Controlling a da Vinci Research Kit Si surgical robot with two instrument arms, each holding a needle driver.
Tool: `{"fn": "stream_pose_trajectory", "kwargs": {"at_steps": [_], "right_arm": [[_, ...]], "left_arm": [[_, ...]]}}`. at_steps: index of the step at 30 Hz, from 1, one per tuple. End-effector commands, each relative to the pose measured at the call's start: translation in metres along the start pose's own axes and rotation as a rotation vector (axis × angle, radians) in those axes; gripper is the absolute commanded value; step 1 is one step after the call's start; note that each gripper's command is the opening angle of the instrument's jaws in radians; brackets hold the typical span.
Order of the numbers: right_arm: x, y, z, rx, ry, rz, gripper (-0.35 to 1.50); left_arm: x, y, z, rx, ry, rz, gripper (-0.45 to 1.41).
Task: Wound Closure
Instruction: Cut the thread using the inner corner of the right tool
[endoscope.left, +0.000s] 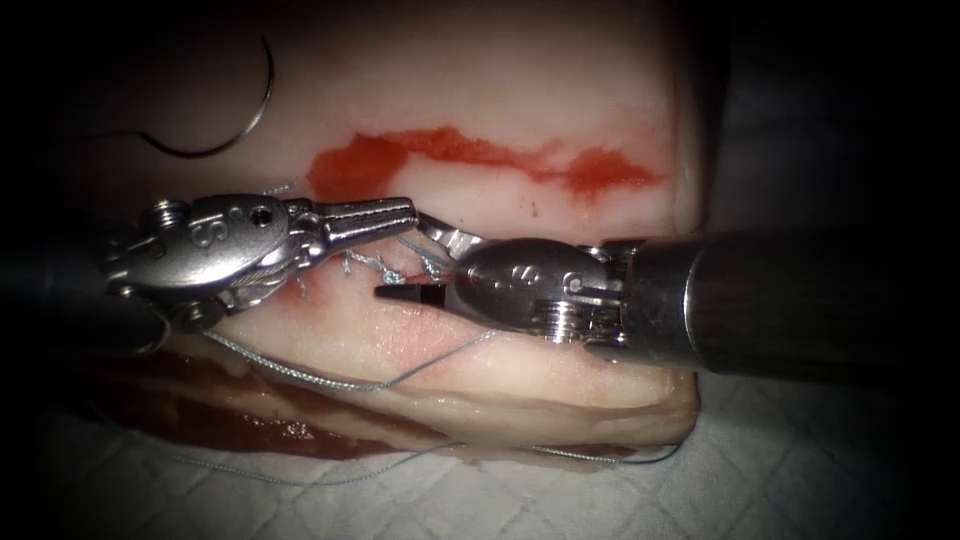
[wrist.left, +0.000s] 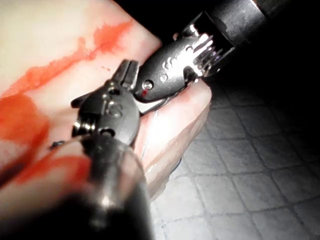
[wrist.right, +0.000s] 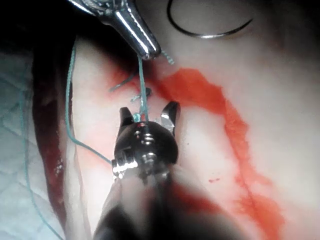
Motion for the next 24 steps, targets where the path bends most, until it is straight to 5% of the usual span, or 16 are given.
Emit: {"fn": "stream_pose_trajectory", "kwargs": {"at_steps": [1,2,4,17,18,20,24], "right_arm": [[-0.0003,-0.0001,0.0010,0.001,-0.004,-0.001,0.56],[-0.0002,-0.0001,0.0010,0.000,-0.001,-0.003,0.04],[-0.0001,0.0000,0.0010,-0.002,0.026,-0.007,-0.35],[-0.0001,-0.0001,0.0009,0.033,0.050,-0.030,-0.35],[-0.0001,-0.0001,0.0009,0.032,0.053,-0.030,-0.28],[-0.0001,-0.0002,0.0010,0.038,0.049,-0.052,0.69],[-0.0001,-0.0001,0.0013,0.048,0.039,-0.074,1.20]], "left_arm": [[0.0003,0.0001,0.0006,0.001,-0.001,0.000,-0.45],[0.0003,0.0000,0.0006,0.000,-0.001,0.000,-0.45],[0.0003,0.0000,0.0006,-0.001,-0.001,-0.006,-0.45],[0.0005,-0.0005,0.0005,0.000,-0.001,-0.028,-0.45],[0.0004,-0.0005,0.0005,0.004,-0.001,-0.029,-0.45],[0.0003,-0.0005,0.0005,0.004,-0.001,-0.030,-0.45],[0.0003,-0.0005,0.0005,0.005,-0.004,-0.030,-0.45]]}}
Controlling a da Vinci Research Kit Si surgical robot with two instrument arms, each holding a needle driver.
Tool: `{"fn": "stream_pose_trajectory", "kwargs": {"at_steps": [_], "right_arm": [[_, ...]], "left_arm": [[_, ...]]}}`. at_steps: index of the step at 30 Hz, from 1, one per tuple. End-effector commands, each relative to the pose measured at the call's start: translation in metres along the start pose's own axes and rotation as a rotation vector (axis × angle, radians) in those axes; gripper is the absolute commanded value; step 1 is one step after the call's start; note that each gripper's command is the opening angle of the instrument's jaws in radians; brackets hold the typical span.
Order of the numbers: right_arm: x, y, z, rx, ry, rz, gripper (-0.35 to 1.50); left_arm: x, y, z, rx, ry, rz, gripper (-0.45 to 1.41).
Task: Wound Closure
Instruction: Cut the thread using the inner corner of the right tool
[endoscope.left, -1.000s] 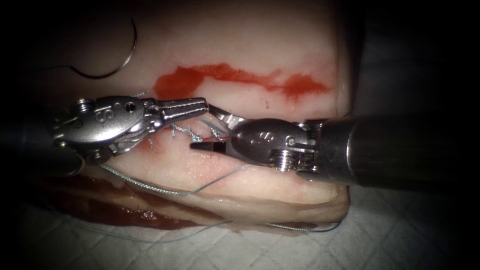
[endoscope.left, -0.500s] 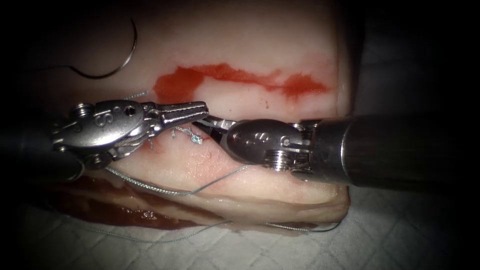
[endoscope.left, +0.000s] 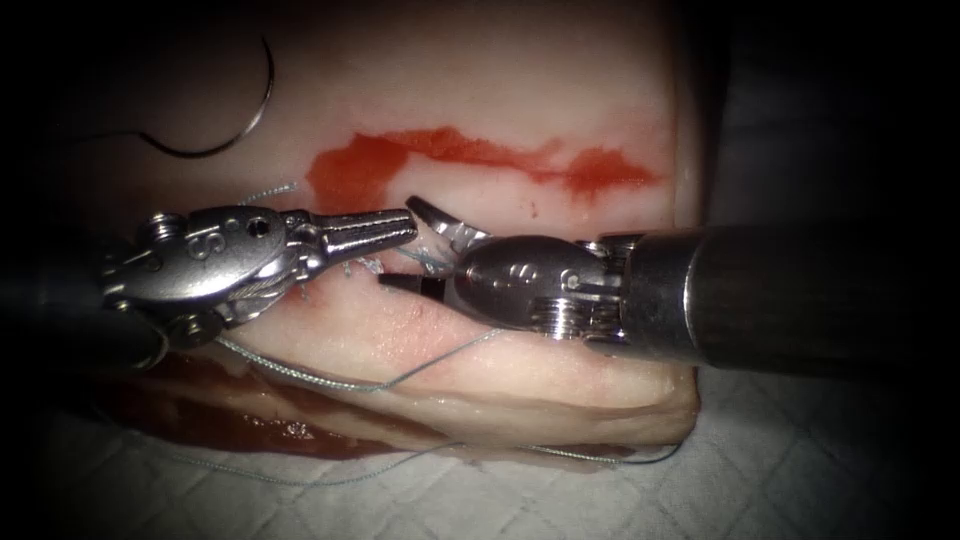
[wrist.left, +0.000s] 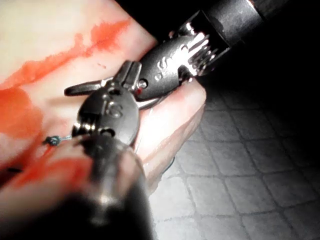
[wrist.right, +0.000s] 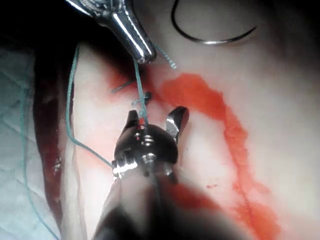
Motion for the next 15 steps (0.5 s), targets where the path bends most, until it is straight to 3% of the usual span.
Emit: {"fn": "stream_pose_trajectory", "kwargs": {"at_steps": [1,7,11,13,14,15], "right_arm": [[-0.0003,0.0000,0.0013,0.004,-0.005,-0.010,1.23],[-0.0002,0.0002,0.0015,0.008,-0.005,-0.024,1.26],[-0.0003,0.0002,0.0015,0.009,-0.004,-0.023,1.06],[-0.0003,0.0001,0.0013,0.006,-0.005,-0.022,0.27],[-0.0004,0.0000,0.0012,0.005,-0.005,-0.021,-0.25],[-0.0005,-0.0002,0.0010,0.003,-0.005,-0.018,-0.35]], "left_arm": [[0.0003,0.0002,0.0006,0.000,-0.001,0.001,-0.45],[0.0003,0.0001,0.0006,0.000,-0.001,0.000,-0.45],[0.0003,0.0001,0.0007,-0.001,-0.002,0.000,-0.45],[0.0003,0.0000,0.0007,-0.002,-0.002,0.000,-0.45],[0.0003,0.0000,0.0007,-0.002,-0.002,-0.001,-0.45],[0.0003,0.0000,0.0007,-0.002,-0.002,0.000,-0.45]]}}
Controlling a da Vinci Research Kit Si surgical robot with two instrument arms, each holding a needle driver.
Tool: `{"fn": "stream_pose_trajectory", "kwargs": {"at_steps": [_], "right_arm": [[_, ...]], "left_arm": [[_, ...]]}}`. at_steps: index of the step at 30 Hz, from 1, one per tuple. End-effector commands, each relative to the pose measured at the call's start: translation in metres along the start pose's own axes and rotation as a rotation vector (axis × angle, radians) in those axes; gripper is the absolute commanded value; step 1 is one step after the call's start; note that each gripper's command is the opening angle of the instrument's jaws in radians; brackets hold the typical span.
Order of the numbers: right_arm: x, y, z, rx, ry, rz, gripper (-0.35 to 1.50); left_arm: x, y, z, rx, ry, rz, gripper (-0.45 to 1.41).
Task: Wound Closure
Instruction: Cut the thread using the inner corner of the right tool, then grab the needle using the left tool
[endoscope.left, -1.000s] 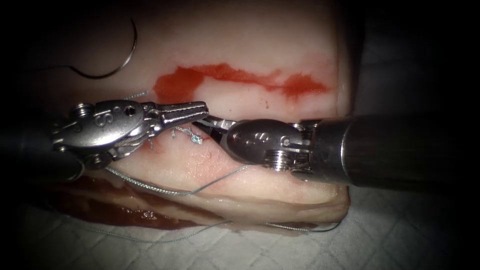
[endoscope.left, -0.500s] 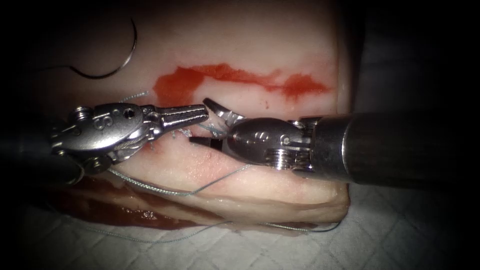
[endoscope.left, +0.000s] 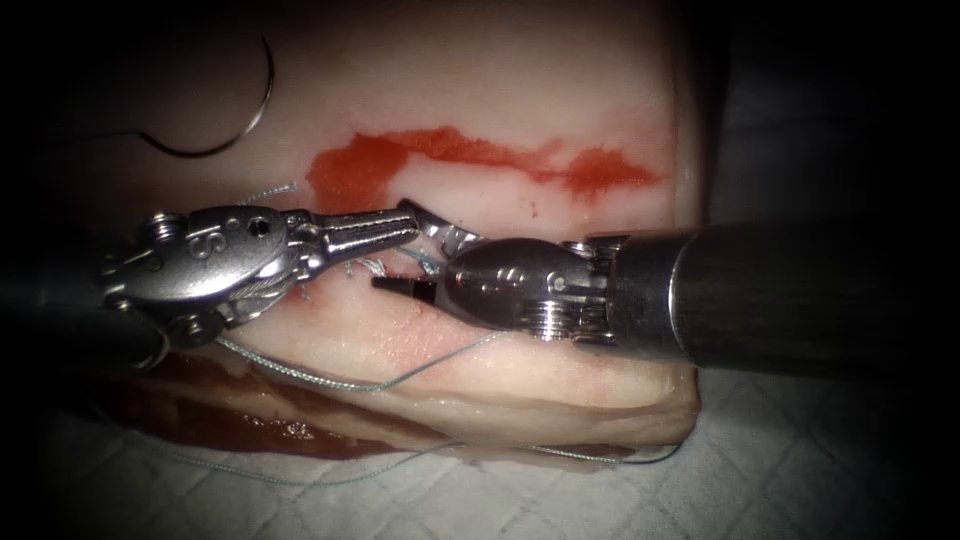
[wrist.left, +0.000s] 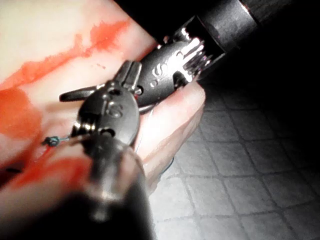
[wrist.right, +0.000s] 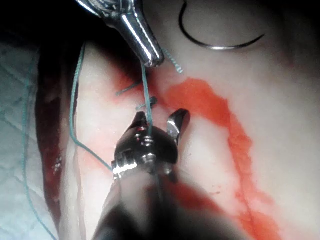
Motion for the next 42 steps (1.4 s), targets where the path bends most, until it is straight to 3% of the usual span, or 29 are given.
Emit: {"fn": "stream_pose_trajectory", "kwargs": {"at_steps": [1,11,13,14,15,17,22,31,36,41,42], "right_arm": [[-0.0005,-0.0005,0.0006,0.003,-0.002,0.006,-0.35],[-0.0007,-0.0008,0.0003,0.021,-0.004,0.014,-0.35],[-0.0007,-0.0009,0.0003,0.028,0.000,0.014,0.59],[-0.0007,-0.0009,0.0004,0.037,0.005,0.009,0.96],[-0.0007,-0.0010,0.0003,0.040,0.007,0.010,1.13],[-0.0008,-0.0014,0.0000,0.048,-0.007,0.019,1.30],[-0.0012,-0.0030,-0.0020,0.072,-0.065,0.024,1.39],[-0.0018,-0.0075,-0.0091,0.174,-0.115,0.127,1.35],[-0.0021,-0.0110,-0.0135,0.254,-0.182,0.201,1.28],[-0.0021,-0.0116,-0.0144,0.329,-0.191,0.225,1.12],[-0.0020,-0.0113,-0.0142,0.323,-0.198,0.220,1.10]], "left_arm": [[0.0003,0.0002,0.0006,0.000,-0.001,0.001,-0.45],[0.0003,0.0002,0.0006,0.000,-0.001,0.001,-0.45],[0.0003,0.0002,0.0006,0.001,-0.001,0.000,-0.45],[0.0003,0.0002,0.0005,0.002,-0.003,0.000,-0.45],[0.0002,0.0003,0.0004,0.004,-0.003,-0.002,-0.45],[-0.0003,0.0008,-0.0001,0.001,-0.015,-0.008,-0.45],[-0.0009,0.0029,-0.0020,-0.065,-0.040,-0.019,-0.45],[-0.0003,0.0078,-0.0056,-0.155,-0.040,0.061,-0.45],[0.0006,0.0113,-0.0090,-0.273,0.033,0.097,-0.45],[0.0012,0.0140,-0.0124,-0.357,0.090,0.115,-0.45],[0.0013,0.0154,-0.0142,-0.383,0.111,0.120,-0.45]]}}
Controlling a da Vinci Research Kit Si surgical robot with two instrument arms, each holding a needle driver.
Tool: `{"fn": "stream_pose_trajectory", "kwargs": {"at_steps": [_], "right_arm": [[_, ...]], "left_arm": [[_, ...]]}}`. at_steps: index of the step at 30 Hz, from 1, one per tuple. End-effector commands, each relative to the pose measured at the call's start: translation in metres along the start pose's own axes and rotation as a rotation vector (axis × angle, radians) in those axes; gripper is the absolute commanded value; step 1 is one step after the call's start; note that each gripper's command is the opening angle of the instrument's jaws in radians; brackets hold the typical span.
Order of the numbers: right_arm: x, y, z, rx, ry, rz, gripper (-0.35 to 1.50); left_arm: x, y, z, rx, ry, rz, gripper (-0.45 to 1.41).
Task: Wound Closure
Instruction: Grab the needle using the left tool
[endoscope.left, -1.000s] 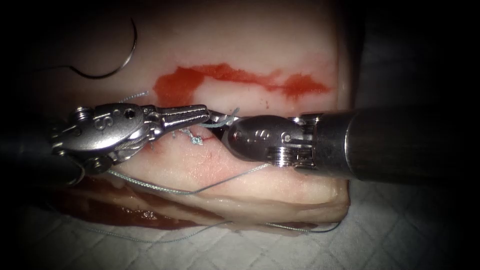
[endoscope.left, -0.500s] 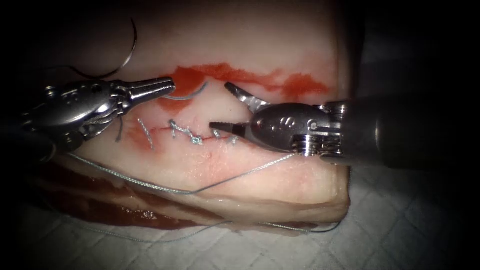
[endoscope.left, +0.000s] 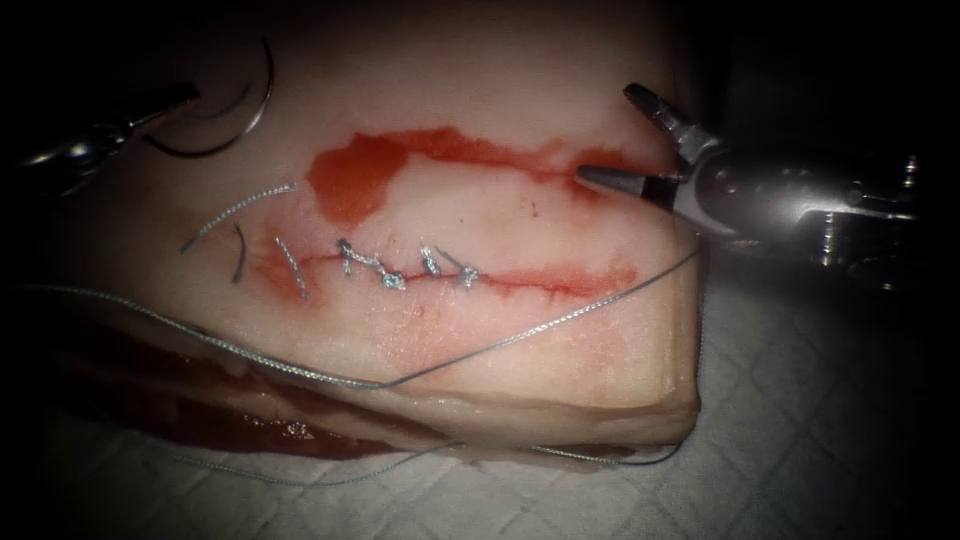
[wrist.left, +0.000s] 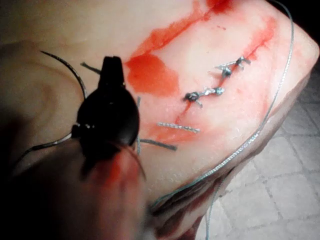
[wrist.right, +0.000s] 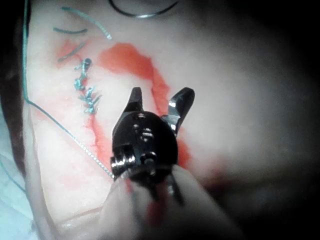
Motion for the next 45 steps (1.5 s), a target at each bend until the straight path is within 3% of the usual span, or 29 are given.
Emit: {"fn": "stream_pose_trajectory", "kwargs": {"at_steps": [1,3,6,8,9,11,17,22,24,25,26,27,28,29,31,36,38,40,43,44,45], "right_arm": [[0.0002,0.0006,0.0011,-0.005,-0.008,-0.002,1.10],[0.0005,0.0012,0.0015,-0.016,-0.021,-0.001,1.10],[0.0006,0.0018,0.0018,-0.032,-0.034,-0.005,1.00],[0.0005,0.0021,0.0019,-0.036,-0.038,-0.005,1.00],[0.0005,0.0022,0.0020,-0.035,-0.038,-0.005,1.00],[0.0004,0.0022,0.0020,-0.035,-0.038,-0.005,1.00],[0.0005,0.0021,0.0018,-0.037,-0.039,-0.006,1.02],[0.0006,0.0021,0.0018,-0.038,-0.039,-0.006,1.03],[0.0006,0.0022,0.0018,-0.038,-0.039,0.000,1.03],[0.0006,0.0022,0.0018,-0.037,-0.039,0.000,1.03],[0.0006,0.0022,0.0018,-0.037,-0.039,0.000,1.03],[0.0006,0.0022,0.0019,-0.037,-0.039,-0.001,1.03],[0.0006,0.0023,0.0019,-0.037,-0.039,0.005,1.03],[0.0006,0.0023,0.0019,-0.037,-0.039,0.005,1.03],[0.0006,0.0023,0.0019,-0.037,-0.039,0.005,1.03],[0.0005,0.0025,0.0020,-0.036,-0.038,0.011,1.07],[0.0005,0.0025,0.0020,-0.036,-0.038,0.017,1.07],[0.0005,0.0025,0.0020,-0.036,-0.038,0.022,1.07],[0.0005,0.0027,0.0021,-0.039,-0.040,0.027,1.07],[0.0005,0.0027,0.0021,-0.039,-0.040,0.027,1.07],[0.0005,0.0027,0.0021,-0.039,-0.040,0.027,1.07]], "left_arm": [[0.0005,0.0005,0.0004,-0.008,0.006,0.003,-0.45],[0.0016,0.0022,-0.0003,-0.041,0.047,0.021,-0.45],[0.0036,0.0029,-0.0001,-0.014,0.120,0.055,-0.45],[0.0054,0.0029,0.0003,0.035,0.150,0.001,-0.32],[0.0060,0.0028,0.0004,0.089,0.153,-0.011,-0.45],[0.0067,0.0021,0.0007,0.201,0.169,-0.083,-0.45],[0.0058,-0.0014,0.0012,0.295,0.203,-0.237,-0.42],[0.0062,-0.0036,0.0015,0.359,0.217,-0.237,-0.33],[0.0064,-0.0042,0.0015,0.395,0.229,-0.245,-0.10],[0.0066,-0.0044,0.0014,0.410,0.235,-0.250,-0.08],[0.0066,-0.0045,0.0013,0.424,0.240,-0.255,-0.18],[0.0067,-0.0046,0.0012,0.432,0.247,-0.270,0.00],[0.0068,-0.0046,0.0012,0.425,0.249,-0.288,0.36],[0.0068,-0.0046,0.0012,0.414,0.253,-0.318,0.59],[0.0068,-0.0043,0.0011,0.378,0.253,-0.317,0.96],[0.0056,-0.0034,0.0009,0.319,0.297,-0.302,1.26],[0.0050,-0.0032,0.0007,0.309,0.319,-0.305,1.26],[0.0041,-0.0030,0.0005,0.305,0.322,-0.315,1.13],[0.0022,-0.0021,0.0011,0.212,0.280,-0.279,0.83],[0.0020,-0.0020,0.0013,0.194,0.270,-0.220,0.67],[0.0019,-0.0019,0.0015,0.178,0.264,-0.190,0.41]]}}
